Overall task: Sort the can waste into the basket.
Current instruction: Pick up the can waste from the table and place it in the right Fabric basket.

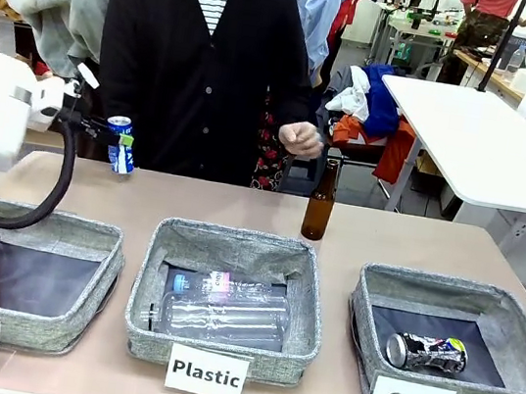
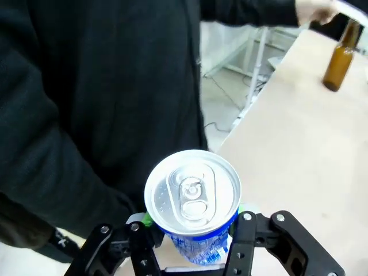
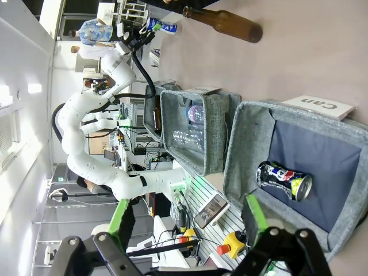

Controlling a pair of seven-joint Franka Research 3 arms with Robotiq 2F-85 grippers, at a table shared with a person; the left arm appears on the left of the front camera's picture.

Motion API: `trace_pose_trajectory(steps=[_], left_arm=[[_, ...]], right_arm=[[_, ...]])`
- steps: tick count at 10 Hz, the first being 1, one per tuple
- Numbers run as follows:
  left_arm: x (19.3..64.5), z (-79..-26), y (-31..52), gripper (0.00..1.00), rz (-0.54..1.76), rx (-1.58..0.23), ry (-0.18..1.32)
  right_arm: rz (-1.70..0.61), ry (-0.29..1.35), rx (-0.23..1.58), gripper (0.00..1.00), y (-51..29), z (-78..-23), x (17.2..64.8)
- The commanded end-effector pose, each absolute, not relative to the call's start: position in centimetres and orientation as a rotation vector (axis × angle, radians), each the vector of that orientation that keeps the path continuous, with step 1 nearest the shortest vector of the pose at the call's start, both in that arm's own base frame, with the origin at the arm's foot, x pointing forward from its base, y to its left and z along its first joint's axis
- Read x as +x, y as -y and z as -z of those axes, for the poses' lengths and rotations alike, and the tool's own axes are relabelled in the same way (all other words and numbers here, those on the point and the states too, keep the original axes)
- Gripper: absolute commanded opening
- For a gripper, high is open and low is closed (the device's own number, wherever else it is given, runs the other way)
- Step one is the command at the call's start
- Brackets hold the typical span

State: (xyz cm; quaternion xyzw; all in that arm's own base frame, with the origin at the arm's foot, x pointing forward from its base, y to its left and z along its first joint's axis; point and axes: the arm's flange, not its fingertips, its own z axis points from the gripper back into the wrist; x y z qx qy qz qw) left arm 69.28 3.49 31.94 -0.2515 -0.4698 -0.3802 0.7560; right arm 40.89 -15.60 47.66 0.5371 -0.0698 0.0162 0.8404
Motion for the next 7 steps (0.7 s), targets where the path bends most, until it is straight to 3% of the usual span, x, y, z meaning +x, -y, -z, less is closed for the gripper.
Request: trace_pose_trajectory(steps=[1,3,4,7], left_arm=[[63.0,-35.7,-4.7,0.00,0.951,-0.664,1.008],[54.3,-41.3,-7.8,0.06,1.200,-0.724,0.891],[50.6,-43.5,-9.2,0.06,1.285,-0.718,0.903],[41.6,-45.8,-10.9,0.06,1.587,-0.739,0.814]], right_arm=[[-0.055,0.150,1.130,1.00,15.8,-47.9,40.7],[-0.055,0.150,1.130,1.00,15.8,-47.9,40.7],[-0.055,0.150,1.130,1.00,15.8,-47.9,40.7],[-0.055,0.150,1.130,1.00,15.8,-47.9,40.7]])
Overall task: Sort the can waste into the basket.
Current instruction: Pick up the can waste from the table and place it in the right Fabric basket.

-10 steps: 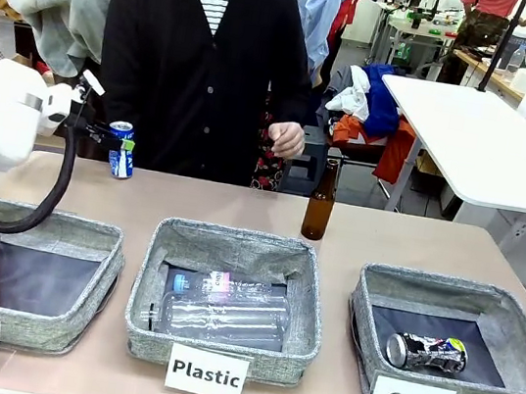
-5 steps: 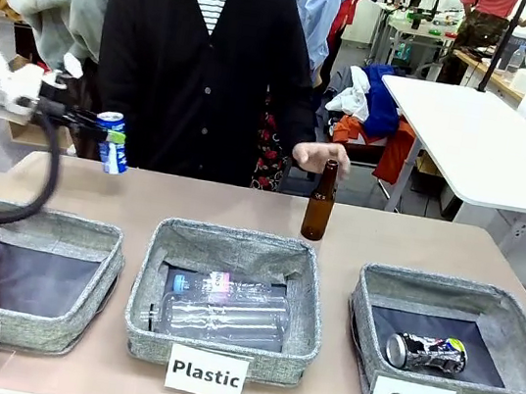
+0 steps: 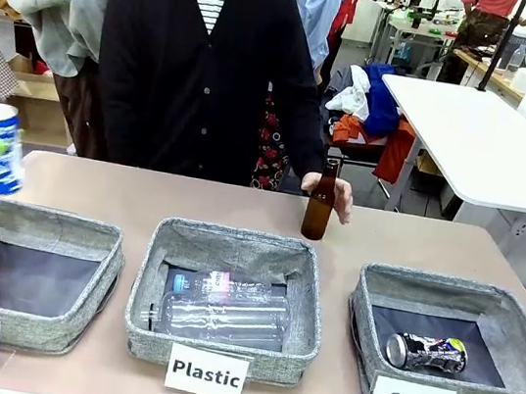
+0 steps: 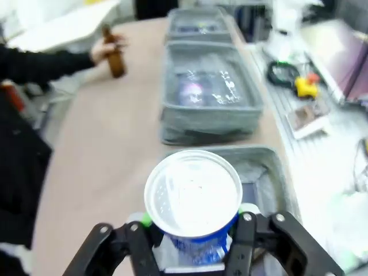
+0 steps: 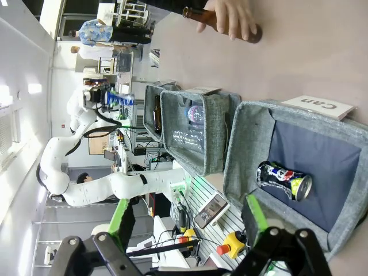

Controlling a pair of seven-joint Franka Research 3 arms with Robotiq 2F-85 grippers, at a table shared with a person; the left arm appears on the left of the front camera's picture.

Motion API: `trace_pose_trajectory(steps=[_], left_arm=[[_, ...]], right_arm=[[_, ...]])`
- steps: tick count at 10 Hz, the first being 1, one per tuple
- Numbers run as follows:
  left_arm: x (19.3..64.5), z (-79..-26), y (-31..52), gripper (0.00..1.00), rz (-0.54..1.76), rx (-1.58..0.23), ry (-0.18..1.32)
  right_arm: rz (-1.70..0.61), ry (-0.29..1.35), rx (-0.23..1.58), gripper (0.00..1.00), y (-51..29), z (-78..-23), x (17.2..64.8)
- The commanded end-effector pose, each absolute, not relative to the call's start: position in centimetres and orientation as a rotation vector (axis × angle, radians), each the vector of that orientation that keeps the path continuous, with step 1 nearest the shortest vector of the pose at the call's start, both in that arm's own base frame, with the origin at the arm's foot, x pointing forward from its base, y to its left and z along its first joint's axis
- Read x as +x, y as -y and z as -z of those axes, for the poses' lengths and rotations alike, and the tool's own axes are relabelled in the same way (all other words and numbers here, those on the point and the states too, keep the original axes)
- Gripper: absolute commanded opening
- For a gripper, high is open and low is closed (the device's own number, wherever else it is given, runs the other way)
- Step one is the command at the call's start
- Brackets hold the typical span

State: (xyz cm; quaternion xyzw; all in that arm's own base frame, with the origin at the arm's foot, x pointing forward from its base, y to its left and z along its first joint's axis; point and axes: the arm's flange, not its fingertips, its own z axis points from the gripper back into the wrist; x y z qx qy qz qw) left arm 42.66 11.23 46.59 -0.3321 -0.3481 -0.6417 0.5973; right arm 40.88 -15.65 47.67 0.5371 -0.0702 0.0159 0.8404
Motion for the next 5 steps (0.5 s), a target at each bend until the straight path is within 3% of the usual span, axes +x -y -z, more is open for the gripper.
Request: trace_pose_trajectory(steps=[1,3,4,5], left_arm=[[39.7,-45.7,-11.0,0.06,1.636,-0.653,0.800],[38.0,-46.5,-10.8,0.06,1.716,-0.536,0.626],[39.1,-46.8,-11.6,0.06,1.662,-0.681,0.723],[39.1,-46.8,-11.6,0.06,1.662,-0.681,0.723]], right_arm=[[-0.055,0.150,1.130,1.00,15.8,-47.9,40.7],[-0.055,0.150,1.130,1.00,15.8,-47.9,40.7],[-0.055,0.150,1.130,1.00,15.8,-47.9,40.7],[-0.055,0.150,1.130,1.00,15.8,-47.9,40.7]])
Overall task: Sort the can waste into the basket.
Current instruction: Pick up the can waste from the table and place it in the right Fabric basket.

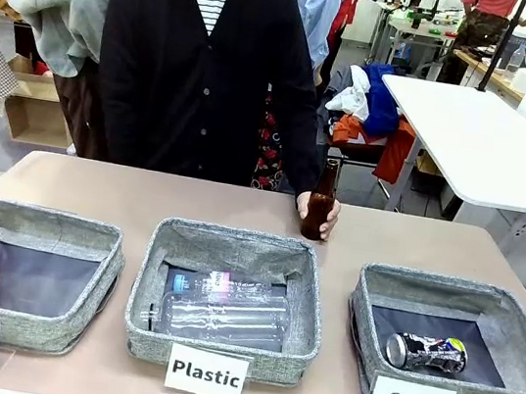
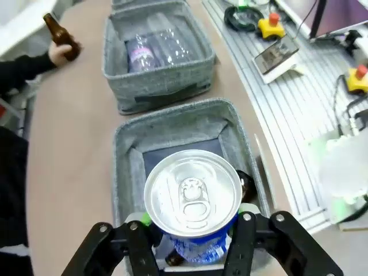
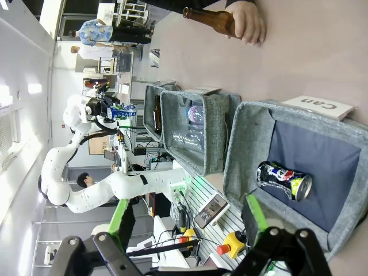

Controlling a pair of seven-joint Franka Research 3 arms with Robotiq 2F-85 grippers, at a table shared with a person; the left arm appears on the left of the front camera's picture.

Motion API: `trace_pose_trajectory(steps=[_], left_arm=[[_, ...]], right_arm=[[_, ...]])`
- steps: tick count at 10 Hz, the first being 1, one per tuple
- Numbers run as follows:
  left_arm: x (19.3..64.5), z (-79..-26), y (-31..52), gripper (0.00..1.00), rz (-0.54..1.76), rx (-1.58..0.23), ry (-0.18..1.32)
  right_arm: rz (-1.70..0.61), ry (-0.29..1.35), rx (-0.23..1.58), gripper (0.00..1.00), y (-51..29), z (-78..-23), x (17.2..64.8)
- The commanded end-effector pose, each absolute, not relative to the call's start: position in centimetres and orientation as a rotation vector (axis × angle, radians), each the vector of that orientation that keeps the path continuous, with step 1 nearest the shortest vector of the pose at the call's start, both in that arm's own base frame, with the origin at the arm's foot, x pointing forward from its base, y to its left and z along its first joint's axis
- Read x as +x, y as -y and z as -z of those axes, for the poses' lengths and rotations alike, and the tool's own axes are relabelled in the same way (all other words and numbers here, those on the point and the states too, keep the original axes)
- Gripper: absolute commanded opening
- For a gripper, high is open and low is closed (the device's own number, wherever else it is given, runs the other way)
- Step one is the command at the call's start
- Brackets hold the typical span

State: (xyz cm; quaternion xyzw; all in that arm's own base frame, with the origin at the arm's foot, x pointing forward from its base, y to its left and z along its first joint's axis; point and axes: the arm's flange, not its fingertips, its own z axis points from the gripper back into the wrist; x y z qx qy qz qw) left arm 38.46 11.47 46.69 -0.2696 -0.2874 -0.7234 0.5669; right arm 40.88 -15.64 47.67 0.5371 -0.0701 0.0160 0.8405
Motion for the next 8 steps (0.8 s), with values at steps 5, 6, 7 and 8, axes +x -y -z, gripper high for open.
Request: trace_pose_trajectory(steps=[5,6,7,8], left_arm=[[37.9,-49.8,-7.4,0.44,1.614,-0.632,0.746],[38.2,-53.5,-4.3,0.44,1.670,-0.551,0.727],[38.7,-56.1,-1.8,0.44,1.773,-0.501,0.659],[39.1,-58.7,-4.2,0.44,1.855,-0.493,0.595]], right_arm=[[-0.055,0.150,1.130,1.00,15.8,-47.9,40.7],[-0.055,0.150,1.130,1.00,15.8,-47.9,40.7],[-0.055,0.150,1.130,1.00,15.8,-47.9,40.7],[-0.055,0.150,1.130,1.00,15.8,-47.9,40.7]])
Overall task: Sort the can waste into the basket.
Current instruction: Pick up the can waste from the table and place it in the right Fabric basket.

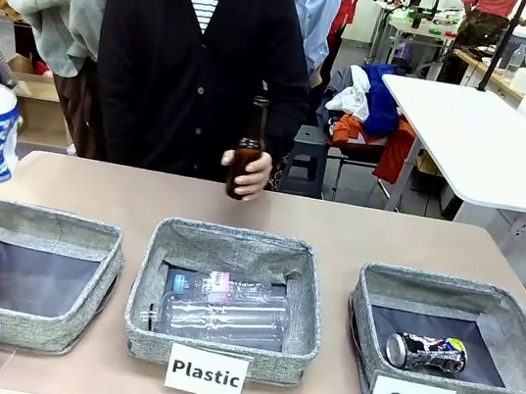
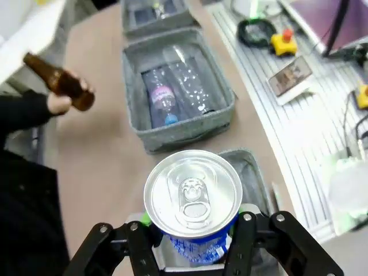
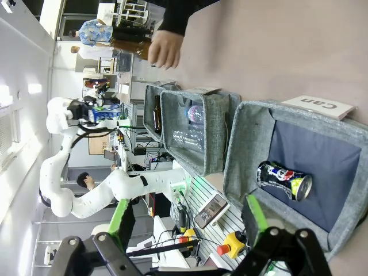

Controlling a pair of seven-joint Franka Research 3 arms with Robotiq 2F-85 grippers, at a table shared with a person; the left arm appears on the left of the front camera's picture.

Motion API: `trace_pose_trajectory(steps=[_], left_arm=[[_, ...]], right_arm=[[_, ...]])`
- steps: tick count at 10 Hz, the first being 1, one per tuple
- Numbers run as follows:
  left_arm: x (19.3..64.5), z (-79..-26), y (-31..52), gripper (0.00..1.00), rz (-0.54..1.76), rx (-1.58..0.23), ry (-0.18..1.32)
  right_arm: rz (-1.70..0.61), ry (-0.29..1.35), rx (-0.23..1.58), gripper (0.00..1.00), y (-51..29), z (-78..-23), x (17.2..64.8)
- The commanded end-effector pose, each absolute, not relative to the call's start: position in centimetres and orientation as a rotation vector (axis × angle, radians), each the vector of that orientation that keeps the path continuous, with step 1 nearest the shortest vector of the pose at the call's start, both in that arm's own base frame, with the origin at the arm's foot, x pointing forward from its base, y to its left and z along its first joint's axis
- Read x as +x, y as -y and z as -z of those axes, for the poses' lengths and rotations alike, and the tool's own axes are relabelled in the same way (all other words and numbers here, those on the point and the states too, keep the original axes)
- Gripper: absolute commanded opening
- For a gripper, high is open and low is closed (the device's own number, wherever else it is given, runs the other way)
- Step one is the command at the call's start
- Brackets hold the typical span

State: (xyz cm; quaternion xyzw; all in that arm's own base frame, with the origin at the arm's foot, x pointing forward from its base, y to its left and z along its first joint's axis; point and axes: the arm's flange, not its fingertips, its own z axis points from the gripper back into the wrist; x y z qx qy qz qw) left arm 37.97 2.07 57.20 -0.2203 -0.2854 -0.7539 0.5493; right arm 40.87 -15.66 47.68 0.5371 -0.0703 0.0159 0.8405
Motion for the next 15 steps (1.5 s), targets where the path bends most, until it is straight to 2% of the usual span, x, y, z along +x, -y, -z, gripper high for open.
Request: trace_pose_trajectory(steps=[1,2,5,8,12,15], left_arm=[[38.9,-60.6,-9.4,0.44,1.712,-0.455,0.576],[36.4,-61.9,-14.4,0.44,1.669,-0.506,0.686],[24.9,-61.4,-25.2,0.44,1.422,-0.365,0.883],[18.8,-59.1,-29.6,0.44,1.206,-0.345,0.996],[18.8,-58.0,-28.9,0.44,1.205,-0.359,1.022],[20.5,-59.7,-25.6,0.44,1.202,-0.352,0.952]], right_arm=[[-0.055,0.150,1.130,1.00,15.8,-47.9,40.7],[-0.055,0.150,1.130,1.00,15.8,-47.9,40.7],[-0.055,0.150,1.130,1.00,15.8,-47.9,40.7],[-0.055,0.150,1.130,1.00,15.8,-47.9,40.7],[-0.055,0.150,1.130,1.00,15.8,-47.9,40.7],[-0.055,0.150,1.130,1.00,15.8,-47.9,40.7]])
